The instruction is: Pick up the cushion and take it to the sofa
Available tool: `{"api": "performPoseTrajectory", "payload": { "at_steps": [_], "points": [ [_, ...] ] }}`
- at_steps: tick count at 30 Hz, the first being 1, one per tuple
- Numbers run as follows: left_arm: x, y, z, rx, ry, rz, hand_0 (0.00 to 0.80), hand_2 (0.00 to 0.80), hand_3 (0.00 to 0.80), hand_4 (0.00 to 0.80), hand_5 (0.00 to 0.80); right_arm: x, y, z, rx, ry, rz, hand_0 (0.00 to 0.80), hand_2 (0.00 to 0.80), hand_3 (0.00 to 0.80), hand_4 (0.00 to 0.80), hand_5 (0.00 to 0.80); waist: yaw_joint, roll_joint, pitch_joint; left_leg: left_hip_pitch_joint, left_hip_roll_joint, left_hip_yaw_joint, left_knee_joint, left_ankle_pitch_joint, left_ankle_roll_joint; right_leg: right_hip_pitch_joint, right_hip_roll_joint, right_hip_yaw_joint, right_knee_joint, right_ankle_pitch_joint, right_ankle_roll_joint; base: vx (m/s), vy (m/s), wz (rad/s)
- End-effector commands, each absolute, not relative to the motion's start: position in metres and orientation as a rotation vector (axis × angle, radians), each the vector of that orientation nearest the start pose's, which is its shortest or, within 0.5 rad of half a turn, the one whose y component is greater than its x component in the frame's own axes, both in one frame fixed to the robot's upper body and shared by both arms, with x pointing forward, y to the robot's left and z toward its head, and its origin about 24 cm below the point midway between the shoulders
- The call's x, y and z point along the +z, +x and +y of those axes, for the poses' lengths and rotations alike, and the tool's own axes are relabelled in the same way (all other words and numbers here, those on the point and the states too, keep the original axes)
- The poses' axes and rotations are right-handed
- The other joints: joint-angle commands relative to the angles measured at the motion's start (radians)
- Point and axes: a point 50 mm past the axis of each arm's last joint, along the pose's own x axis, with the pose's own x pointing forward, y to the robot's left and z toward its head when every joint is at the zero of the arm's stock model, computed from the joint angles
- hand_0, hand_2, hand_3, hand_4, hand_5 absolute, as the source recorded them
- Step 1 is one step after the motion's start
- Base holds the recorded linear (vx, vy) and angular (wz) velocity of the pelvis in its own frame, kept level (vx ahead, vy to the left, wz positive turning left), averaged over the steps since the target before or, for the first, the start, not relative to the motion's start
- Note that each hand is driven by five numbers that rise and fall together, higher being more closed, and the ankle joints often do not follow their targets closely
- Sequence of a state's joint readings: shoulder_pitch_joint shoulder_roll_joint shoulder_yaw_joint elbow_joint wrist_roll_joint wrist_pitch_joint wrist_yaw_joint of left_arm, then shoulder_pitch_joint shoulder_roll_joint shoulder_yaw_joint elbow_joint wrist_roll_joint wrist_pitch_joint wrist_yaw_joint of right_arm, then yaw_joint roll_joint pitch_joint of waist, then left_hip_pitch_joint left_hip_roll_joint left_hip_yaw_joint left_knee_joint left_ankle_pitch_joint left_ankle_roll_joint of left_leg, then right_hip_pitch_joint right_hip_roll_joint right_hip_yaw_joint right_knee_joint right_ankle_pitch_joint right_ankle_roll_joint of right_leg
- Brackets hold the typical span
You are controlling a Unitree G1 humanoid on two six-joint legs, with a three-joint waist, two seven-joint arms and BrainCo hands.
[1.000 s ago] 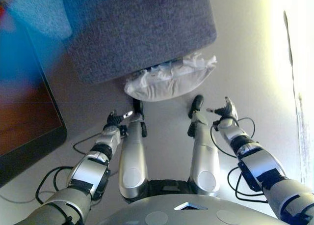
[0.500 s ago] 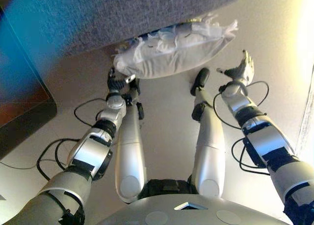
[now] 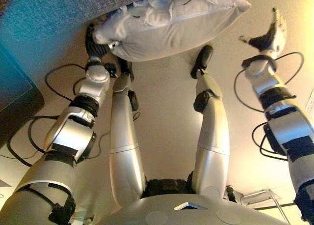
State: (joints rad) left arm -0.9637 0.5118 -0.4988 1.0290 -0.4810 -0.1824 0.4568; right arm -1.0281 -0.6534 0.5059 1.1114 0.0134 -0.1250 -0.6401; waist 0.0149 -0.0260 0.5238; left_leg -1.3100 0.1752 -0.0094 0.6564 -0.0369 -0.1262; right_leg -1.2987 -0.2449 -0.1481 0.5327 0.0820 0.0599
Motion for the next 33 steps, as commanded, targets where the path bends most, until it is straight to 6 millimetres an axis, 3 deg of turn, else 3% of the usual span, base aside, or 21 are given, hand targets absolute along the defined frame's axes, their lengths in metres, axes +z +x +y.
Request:
{"api": "performPoseTrajectory", "payload": {
  "at_steps": [1,6,16,20,25,28,33],
  "points": [
    [0.183,0.399,0.244,0.412,0.356,-0.197,0.000,0.000,0.000,0.000,0.000,0.219,0.381,-0.293,-0.611,-0.866,-0.361,0.000,0.000,0.000,0.000,0.000,0.017,0.008,-0.004,-0.071,-0.004,-0.057,-0.064,0.081,0.014,-0.045,-0.038,0.017,0.160,-0.055,0.082,0.005,-0.060,-0.04],
    [0.211,0.399,0.246,0.370,0.353,-0.278,0.000,0.000,0.000,0.000,0.000,0.264,0.382,-0.270,-0.447,-0.869,-0.516,0.000,0.000,0.000,0.000,0.000,0.016,0.001,-0.004,-0.127,-0.004,-0.063,-0.046,0.073,0.008,-0.097,-0.050,0.010,0.176,-0.062,0.081,0.002,-0.009,-0.01],
    [0.250,0.400,0.222,0.218,0.353,-0.372,0.000,0.000,0.000,0.000,0.000,0.315,0.381,-0.225,-0.109,-0.890,-0.638,0.000,0.000,0.000,0.000,0.000,0.023,0.019,-0.004,-0.205,-0.015,-0.066,-0.011,0.067,-0.005,-0.176,-0.077,0.021,0.209,-0.072,0.085,0.006,0.010,0.05],
    [0.255,0.400,0.217,0.182,0.332,-0.385,0.000,0.000,0.000,0.000,0.000,0.305,0.388,-0.221,0.042,-0.931,-0.493,0.000,0.000,0.000,0.000,0.000,0.027,0.027,-0.004,-0.221,-0.014,-0.060,-0.005,0.073,-0.008,-0.191,-0.085,0.025,0.219,-0.074,0.084,0.009,0.045,0.02],
    [0.254,0.396,0.226,0.169,0.351,-0.383,0.000,0.000,0.000,0.000,0.000,0.274,0.390,-0.245,0.141,-0.912,-0.252,0.000,0.000,0.000,0.000,0.000,0.033,0.030,-0.004,-0.231,-0.015,-0.056,-0.006,0.090,-0.009,-0.196,-0.094,0.023,0.222,-0.063,0.086,0.009,-0.001,0.05],
    [0.249,0.393,0.238,0.183,0.355,-0.371,0.000,0.000,0.000,0.000,0.000,0.262,0.387,-0.258,0.185,-0.804,-0.176,0.000,0.000,0.000,0.000,0.000,0.035,0.032,-0.004,-0.241,-0.020,-0.057,-0.001,0.095,-0.009,-0.206,-0.093,0.026,0.221,-0.053,0.089,0.013,-0.005,0.09],
    [0.240,0.387,0.244,0.167,0.354,-0.361,0.000,0.000,0.000,0.000,0.000,0.250,0.381,-0.258,0.328,-0.675,-0.107,0.000,0.000,0.000,0.000,0.000,0.036,0.035,-0.004,-0.258,-0.024,-0.057,0.014,0.095,-0.011,-0.222,-0.097,0.030,0.231,-0.050,0.087,0.000,0.000,0.00]
  ]
}}
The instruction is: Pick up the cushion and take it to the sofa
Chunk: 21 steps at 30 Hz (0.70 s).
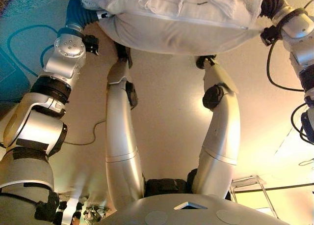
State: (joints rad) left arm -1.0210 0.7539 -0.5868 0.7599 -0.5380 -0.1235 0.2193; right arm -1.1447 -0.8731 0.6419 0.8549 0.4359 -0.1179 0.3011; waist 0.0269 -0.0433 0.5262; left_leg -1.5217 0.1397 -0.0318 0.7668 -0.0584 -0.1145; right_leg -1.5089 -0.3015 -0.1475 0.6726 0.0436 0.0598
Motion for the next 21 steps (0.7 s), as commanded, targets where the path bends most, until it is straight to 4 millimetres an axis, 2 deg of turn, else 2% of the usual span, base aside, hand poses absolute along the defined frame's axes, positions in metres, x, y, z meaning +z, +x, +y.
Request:
{"api": "performPoseTrajectory", "payload": {
  "at_steps": [1,3,5,8,10,11,12,13,14,15,16,18,21],
  "points": [
    [0.236,0.387,0.243,0.150,0.351,-0.356,0.000,0.000,0.000,0.000,0.000,0.247,0.379,-0.257,0.362,-0.650,-0.098,0.000,0.000,0.000,0.000,0.000,0.024,0.052,-0.006,-0.047,0.012,-0.033,-0.094,0.117,-0.023,-0.015,-0.042,0.032,0.096,-0.011,0.087,0.000,0.000,0.00],
    [0.230,0.385,0.243,0.121,0.347,-0.344,0.000,0.000,0.000,0.000,0.000,0.243,0.377,-0.257,0.409,-0.610,-0.078,0.000,0.000,0.000,0.000,0.000,0.025,0.053,-0.006,-0.048,0.011,-0.032,-0.089,0.119,-0.023,-0.018,-0.045,0.037,0.104,-0.011,0.086,0.000,0.000,0.00],
    [0.223,0.384,0.242,0.105,0.345,-0.327,0.000,0.000,0.000,0.000,0.000,0.242,0.376,-0.259,0.375,-0.662,-0.099,0.000,0.000,0.000,0.000,0.000,0.024,0.053,-0.006,-0.048,0.012,-0.029,-0.084,0.121,-0.026,-0.021,-0.048,0.040,0.113,-0.009,0.088,0.002,0.003,0.08],
    [0.212,0.383,0.240,0.088,0.348,-0.302,0.000,0.000,0.000,0.000,0.000,0.250,0.376,-0.275,0.080,-0.849,-0.173,0.000,0.000,0.000,0.000,0.000,0.023,0.054,-0.006,-0.048,0.019,-0.025,-0.072,0.124,-0.026,-0.027,-0.052,0.047,0.132,-0.006,0.088,0.002,0.003,0.04],
    [0.211,0.382,0.243,0.096,0.341,-0.292,0.000,0.000,0.000,0.000,0.000,0.260,0.374,-0.287,-0.052,-0.872,-0.204,0.000,0.000,0.000,0.000,0.000,0.021,0.056,-0.006,-0.048,0.022,-0.025,-0.064,0.120,-0.022,-0.026,-0.051,0.048,0.136,-0.004,0.089,0.032,0.006,-0.01],
    [0.207,0.381,0.247,0.101,0.340,-0.277,0.000,0.000,0.000,0.000,0.000,0.263,0.373,-0.292,-0.109,-0.885,-0.218,0.000,0.000,0.000,0.000,0.000,0.021,0.059,-0.006,-0.045,0.027,-0.033,-0.025,0.079,-0.028,-0.013,-0.051,0.051,0.169,-0.044,0.102,0.060,0.006,-0.04],
    [0.208,0.381,0.251,0.111,0.341,-0.273,0.000,0.000,0.000,0.000,0.000,0.268,0.371,-0.299,-0.193,-0.904,-0.221,0.000,0.000,0.000,0.000,0.000,0.020,0.058,-0.006,-0.045,0.030,-0.034,-0.026,0.079,-0.027,-0.008,-0.050,0.048,0.167,-0.044,0.104,-0.004,-0.001,-0.08],
    [0.212,0.381,0.251,0.115,0.341,-0.283,0.000,0.000,0.000,0.000,0.000,0.273,0.370,-0.301,-0.227,-0.912,-0.231,0.000,0.000,0.000,0.000,0.000,0.021,0.053,-0.006,-0.048,0.032,-0.025,-0.061,0.118,-0.019,-0.018,-0.050,0.042,0.140,-0.008,0.092,-0.003,-0.012,-0.12],
    [0.209,0.380,0.253,0.123,0.341,-0.269,0.000,0.000,0.000,0.000,0.000,0.275,0.368,-0.309,-0.313,-0.937,-0.235,0.000,0.000,0.000,0.000,0.000,0.020,0.055,-0.006,-0.042,0.034,-0.036,-0.030,0.081,-0.026,-0.001,-0.049,0.045,0.160,-0.039,0.105,-0.001,-0.021,-0.14],
    [0.209,0.380,0.256,0.130,0.341,-0.266,0.000,0.000,0.000,0.000,0.000,0.280,0.365,-0.317,-0.384,-0.946,-0.241,0.000,0.000,0.000,0.000,0.000,0.020,0.053,-0.006,-0.041,0.035,-0.038,-0.029,0.079,-0.025,0.002,-0.049,0.042,0.158,-0.037,0.107,-0.007,-0.030,-0.15],
    [0.214,0.380,0.259,0.138,0.342,-0.276,0.000,0.000,0.000,0.000,0.000,0.289,0.361,-0.323,-0.455,-0.958,-0.249,0.000,0.000,0.000,0.000,0.000,0.020,0.047,-0.006,-0.048,0.037,-0.030,-0.063,0.118,-0.014,-0.008,-0.048,0.033,0.130,0.001,0.095,-0.074,-0.035,-0.14],
    [0.216,0.379,0.264,0.151,0.350,-0.273,0.000,0.000,0.000,0.000,0.000,0.300,0.354,-0.338,-0.603,-1.038,-0.227,0.000,0.000,0.000,0.000,0.000,0.019,0.040,-0.006,-0.047,0.042,-0.037,-0.068,0.118,-0.008,0.002,-0.043,0.023,0.114,0.009,0.098,-0.043,-0.040,-0.13],
    [0.220,0.377,0.270,0.164,0.368,-0.275,0.000,0.000,0.000,0.000,0.000,0.304,0.345,-0.358,-0.695,-1.110,-0.130,0.000,0.000,0.000,0.000,0.000,0.019,0.027,-0.006,-0.040,0.054,-0.043,-0.080,0.121,-0.001,0.023,-0.039,0.005,0.095,0.017,0.102,-0.006,-0.056,-0.16]
  ]
}}
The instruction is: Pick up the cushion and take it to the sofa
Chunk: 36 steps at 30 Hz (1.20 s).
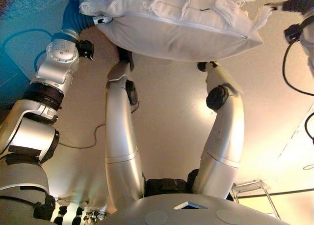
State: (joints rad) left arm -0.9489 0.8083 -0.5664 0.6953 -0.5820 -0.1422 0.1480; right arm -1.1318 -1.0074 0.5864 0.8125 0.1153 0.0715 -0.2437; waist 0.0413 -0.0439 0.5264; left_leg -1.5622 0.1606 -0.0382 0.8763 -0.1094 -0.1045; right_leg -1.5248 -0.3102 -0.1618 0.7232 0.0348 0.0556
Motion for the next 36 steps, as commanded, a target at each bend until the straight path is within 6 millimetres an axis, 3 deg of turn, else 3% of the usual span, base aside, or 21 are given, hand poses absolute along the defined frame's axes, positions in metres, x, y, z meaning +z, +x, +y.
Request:
{"api": "performPoseTrajectory", "payload": {
  "at_steps": [1,5,10,14,16,21,27,36],
  "points": [
    [0.220,0.376,0.272,0.167,0.374,-0.277,0.000,0.000,0.000,0.000,0.000,0.303,0.341,-0.364,-0.712,-1.130,-0.105,0.000,0.000,0.000,0.000,0.000,0.003,0.023,-0.006,0.004,0.035,-0.038,-0.195,0.173,-0.010,0.046,-0.029,0.015,0.037,0.028,0.107,0.001,-0.069,-0.24],
    [0.224,0.373,0.278,0.186,0.390,-0.288,0.000,0.000,0.000,0.000,0.000,0.290,0.331,-0.383,-0.723,-1.130,0.011,0.000,0.000,0.000,0.000,0.000,-0.004,0.001,-0.006,0.019,0.041,-0.043,-0.216,0.172,-0.004,0.066,-0.019,0.003,0.008,0.037,0.110,-0.002,-0.066,-0.16],
    [0.225,0.371,0.281,0.202,0.408,-0.302,0.000,0.000,0.000,0.000,0.000,0.256,0.330,-0.384,-0.518,-1.116,0.114,0.000,0.000,0.000,0.000,0.000,-0.017,-0.018,-0.006,0.030,0.042,-0.042,-0.238,0.168,-0.002,0.078,-0.011,-0.004,-0.025,0.041,0.112,-0.007,-0.043,-0.08],
    [0.217,0.366,0.280,0.203,0.423,-0.310,0.000,0.000,0.000,0.000,0.000,0.194,0.332,-0.357,-0.050,-1.062,0.299,0.000,0.000,0.000,0.000,0.000,-0.023,-0.023,-0.006,0.031,0.041,-0.034,-0.243,0.167,-0.008,0.076,-0.013,-0.007,-0.042,0.040,0.108,-0.012,-0.041,-0.04],
    [0.212,0.364,0.279,0.199,0.425,-0.309,0.000,0.000,0.000,0.000,0.000,0.185,0.332,-0.345,0.043,-1.025,0.254,0.000,0.000,0.000,0.000,0.000,-0.024,-0.019,-0.006,0.028,0.034,-0.031,-0.238,0.165,-0.010,0.071,-0.014,-0.005,-0.042,0.041,0.106,-0.021,-0.009,0.05],
    [0.202,0.360,0.279,0.178,0.399,-0.322,0.000,0.000,0.000,0.000,0.000,0.192,0.340,-0.317,0.123,-1.008,0.071,0.000,0.000,0.000,0.000,0.000,-0.020,0.013,-0.006,0.006,0.024,-0.022,-0.229,0.164,-0.022,0.039,-0.017,0.017,-0.038,0.033,0.101,-0.042,0.055,0.02],
    [0.194,0.357,0.272,0.165,0.357,-0.347,0.000,0.000,0.000,0.000,0.000,0.197,0.346,-0.298,0.226,-1.033,0.038,0.000,0.000,0.000,0.000,0.000,-0.019,0.050,-0.006,-0.007,0.032,0.001,-0.237,0.170,-0.038,0.002,-0.030,0.043,-0.020,0.017,0.097,-0.029,0.081,0.02],
    [0.175,0.355,0.259,0.130,0.308,-0.339,0.000,0.000,0.000,0.000,0.000,0.207,0.351,-0.273,0.168,-1.038,-0.163,0.000,0.000,0.000,0.000,0.000,-0.022,0.073,-0.006,-0.008,0.030,0.023,-0.247,0.173,-0.048,-0.029,-0.034,0.074,0.001,0.012,0.102,-0.004,0.050,0.06]
  ]
}}
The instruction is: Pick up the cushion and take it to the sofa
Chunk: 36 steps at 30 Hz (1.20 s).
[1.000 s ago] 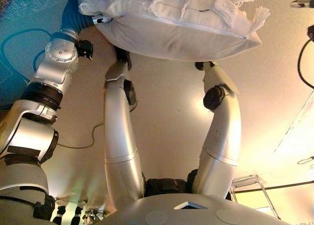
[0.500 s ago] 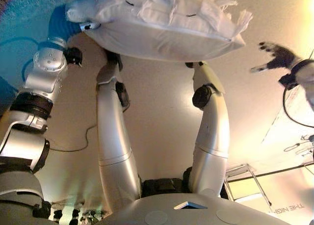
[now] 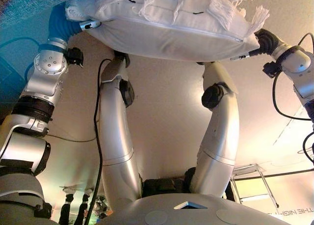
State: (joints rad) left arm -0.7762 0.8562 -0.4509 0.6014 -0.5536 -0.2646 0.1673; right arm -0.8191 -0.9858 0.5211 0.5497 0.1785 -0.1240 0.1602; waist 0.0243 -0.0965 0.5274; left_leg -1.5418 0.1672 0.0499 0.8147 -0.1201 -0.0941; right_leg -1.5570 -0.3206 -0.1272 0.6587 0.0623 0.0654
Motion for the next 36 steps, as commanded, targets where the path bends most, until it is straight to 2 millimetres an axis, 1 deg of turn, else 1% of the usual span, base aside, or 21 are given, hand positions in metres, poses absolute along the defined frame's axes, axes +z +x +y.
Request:
{"api": "performPoseTrajectory", "payload": {
  "at_steps": [1,7,10,11,14,17,18,19,20,21,22,23,24,25,26,28,31,34,36],
  "points": [
    [0.173,0.354,0.257,0.129,0.304,-0.339,0.000,0.000,0.000,0.000,0.000,0.208,0.352,-0.269,0.181,-1.042,-0.175,0.000,0.000,0.000,0.000,0.000,-0.005,0.127,-0.007,-0.028,0.024,-0.063,-0.188,0.184,-0.059,0.000,-0.024,0.041,0.067,-0.015,0.092,-0.006,0.042,0.03],
    [0.167,0.354,0.247,0.115,0.258,-0.340,0.000,0.000,0.000,0.000,0.000,0.210,0.355,-0.249,0.205,-0.981,-0.255,0.000,0.000,0.000,0.000,0.000,-0.010,0.137,-0.007,-0.028,0.032,-0.052,-0.193,0.184,-0.063,-0.012,-0.026,0.058,0.073,-0.019,0.098,0.001,0.044,0.01],
    [0.166,0.355,0.238,0.085,0.204,-0.349,0.000,0.000,0.000,0.000,0.000,0.209,0.356,-0.237,0.233,-0.939,-0.303,0.000,0.000,0.000,0.000,0.000,-0.011,0.146,-0.007,-0.028,0.037,-0.047,-0.196,0.185,-0.064,-0.013,-0.029,0.061,0.072,-0.022,0.101,0.006,0.039,0.00],
    [0.165,0.355,0.236,0.078,0.192,-0.348,0.000,0.000,0.000,0.000,0.000,0.209,0.356,-0.234,0.231,-0.896,-0.317,0.000,0.000,0.000,0.000,0.000,-0.011,0.148,-0.007,-0.028,0.037,-0.046,-0.196,0.185,-0.064,-0.013,-0.030,0.061,0.071,-0.022,0.102,0.008,0.021,0.04],
    [0.160,0.357,0.227,0.013,0.109,-0.323,0.000,0.000,0.000,0.000,0.000,0.211,0.355,-0.219,0.285,-0.667,-0.390,0.000,0.000,0.000,0.000,0.000,-0.011,0.156,-0.007,-0.028,0.033,-0.044,-0.195,0.183,-0.063,-0.013,-0.029,0.065,0.073,-0.022,0.104,0.003,0.012,0.03],
    [0.154,0.360,0.211,-0.057,0.054,-0.314,0.000,0.000,0.000,0.000,0.000,0.204,0.359,-0.195,0.464,-0.441,-0.368,0.000,0.000,0.000,0.000,0.000,-0.010,0.167,-0.007,-0.028,0.028,-0.042,-0.197,0.180,-0.064,-0.013,-0.028,0.069,0.064,-0.020,0.106,-0.001,0.011,0.00],
    [0.152,0.361,0.205,-0.072,0.038,-0.318,0.000,0.000,0.000,0.000,0.000,0.200,0.358,-0.183,0.550,-0.412,-0.350,0.000,0.000,0.000,0.000,0.000,-0.011,0.172,-0.007,-0.028,0.027,-0.042,-0.198,0.179,-0.065,-0.013,-0.028,0.070,0.060,-0.019,0.108,-0.006,0.049,0.00],
    [0.151,0.361,0.200,-0.091,0.018,-0.321,0.000,0.000,0.000,0.000,0.000,0.196,0.358,-0.175,0.600,-0.403,-0.336,0.000,0.000,0.000,0.000,0.000,-0.011,0.176,-0.007,-0.028,0.029,-0.041,-0.198,0.179,-0.066,-0.013,-0.029,0.070,0.059,-0.020,0.108,-0.007,0.075,0.01],
    [0.151,0.361,0.194,-0.107,0.003,-0.331,0.050,0.050,0.050,0.050,0.050,0.193,0.359,-0.166,0.652,-0.385,-0.309,0.000,0.000,0.000,0.000,0.000,-0.012,0.182,-0.007,-0.028,0.032,-0.040,-0.196,0.179,-0.068,-0.013,-0.029,0.070,0.056,-0.020,0.108,-0.006,0.094,0.02],
    [0.152,0.361,0.187,-0.107,0.008,-0.347,0.125,0.125,0.125,0.125,0.125,0.189,0.358,-0.158,0.705,-0.366,-0.284,0.000,0.000,0.000,0.000,0.000,-0.013,0.188,-0.007,-0.028,0.034,-0.039,-0.193,0.178,-0.069,-0.013,-0.030,0.071,0.056,-0.020,0.107,-0.003,0.089,0.02],
    [0.152,0.361,0.183,-0.126,-0.004,-0.355,0.339,0.339,0.339,0.339,0.339,0.188,0.359,-0.152,0.731,-0.356,-0.272,0.000,0.000,0.000,0.000,0.000,-0.014,0.191,-0.007,-0.028,0.034,-0.038,-0.192,0.177,-0.069,-0.013,-0.029,0.072,0.055,-0.021,0.107,0.002,0.072,0.01],
    [0.153,0.361,0.176,-0.154,-0.031,-0.360,0.602,0.602,0.602,0.602,0.602,0.187,0.359,-0.146,0.754,-0.347,-0.265,0.000,0.000,0.000,0.000,0.000,-0.013,0.195,-0.007,-0.028,0.033,-0.038,-0.191,0.177,-0.069,-0.013,-0.027,0.074,0.055,-0.020,0.106,0.006,0.057,0.00],
    [0.154,0.361,0.172,-0.174,-0.051,-0.359,0.800,0.800,0.800,0.800,0.800,0.186,0.359,-0.140,0.768,-0.339,-0.259,0.091,0.091,0.091,0.091,0.091,-0.014,0.198,-0.007,-0.028,0.032,-0.037,-0.191,0.178,-0.070,-0.013,-0.026,0.076,0.055,-0.021,0.107,0.008,0.051,-0.02],
    [0.154,0.362,0.168,-0.193,-0.061,-0.359,0.800,0.800,0.800,0.800,0.800,0.186,0.360,-0.137,0.771,-0.337,-0.258,0.483,0.483,0.483,0.483,0.483,-0.013,0.199,-0.007,-0.028,0.032,-0.036,-0.192,0.179,-0.070,-0.013,-0.026,0.077,0.055,-0.020,0.106,0.009,0.036,-0.02],
    [0.155,0.362,0.165,-0.216,-0.074,-0.362,0.800,0.800,0.800,0.800,0.800,0.187,0.361,-0.134,0.773,-0.337,-0.260,0.800,0.800,0.800,0.800,0.800,-0.013,0.199,-0.007,-0.028,0.032,-0.035,-0.193,0.180,-0.070,-0.013,-0.026,0.077,0.055,-0.020,0.106,0.000,0.000,0.00],
    [0.158,0.363,0.156,-0.251,-0.096,-0.358,0.800,0.800,0.800,0.800,0.800,0.191,0.362,-0.130,0.745,-0.329,-0.292,0.800,0.800,0.800,0.800,0.800,-0.015,0.196,-0.007,-0.028,0.033,-0.033,-0.194,0.185,-0.070,-0.013,-0.029,0.077,0.055,-0.015,0.106,0.000,0.000,0.00],
    [0.164,0.365,0.148,-0.277,-0.117,-0.356,0.800,0.800,0.800,0.800,0.800,0.197,0.365,-0.129,0.691,-0.305,-0.333,0.800,0.800,0.800,0.800,0.800,-0.016,0.189,-0.007,-0.028,0.033,-0.032,-0.195,0.187,-0.069,-0.013,-0.032,0.077,0.057,-0.013,0.106,0.000,0.000,0.00],
    [0.169,0.367,0.144,-0.290,-0.122,-0.355,0.800,0.800,0.800,0.800,0.800,0.201,0.366,-0.131,0.637,-0.303,-0.360,0.800,0.800,0.800,0.800,0.800,-0.018,0.178,-0.007,-0.028,0.031,-0.034,-0.196,0.190,-0.068,-0.013,-0.034,0.073,0.053,-0.005,0.107,0.007,-0.041,0.02],
    [0.171,0.367,0.142,-0.287,-0.134,-0.354,0.800,0.800,0.800,0.800,0.800,0.202,0.367,-0.136,0.594,-0.293,-0.375,0.800,0.800,0.800,0.800,0.800,-0.021,0.170,-0.007,-0.028,0.030,-0.035,-0.193,0.191,-0.068,-0.013,-0.036,0.070,0.050,0.002,0.107,0.002,-0.055,0.02]
  ]
}}
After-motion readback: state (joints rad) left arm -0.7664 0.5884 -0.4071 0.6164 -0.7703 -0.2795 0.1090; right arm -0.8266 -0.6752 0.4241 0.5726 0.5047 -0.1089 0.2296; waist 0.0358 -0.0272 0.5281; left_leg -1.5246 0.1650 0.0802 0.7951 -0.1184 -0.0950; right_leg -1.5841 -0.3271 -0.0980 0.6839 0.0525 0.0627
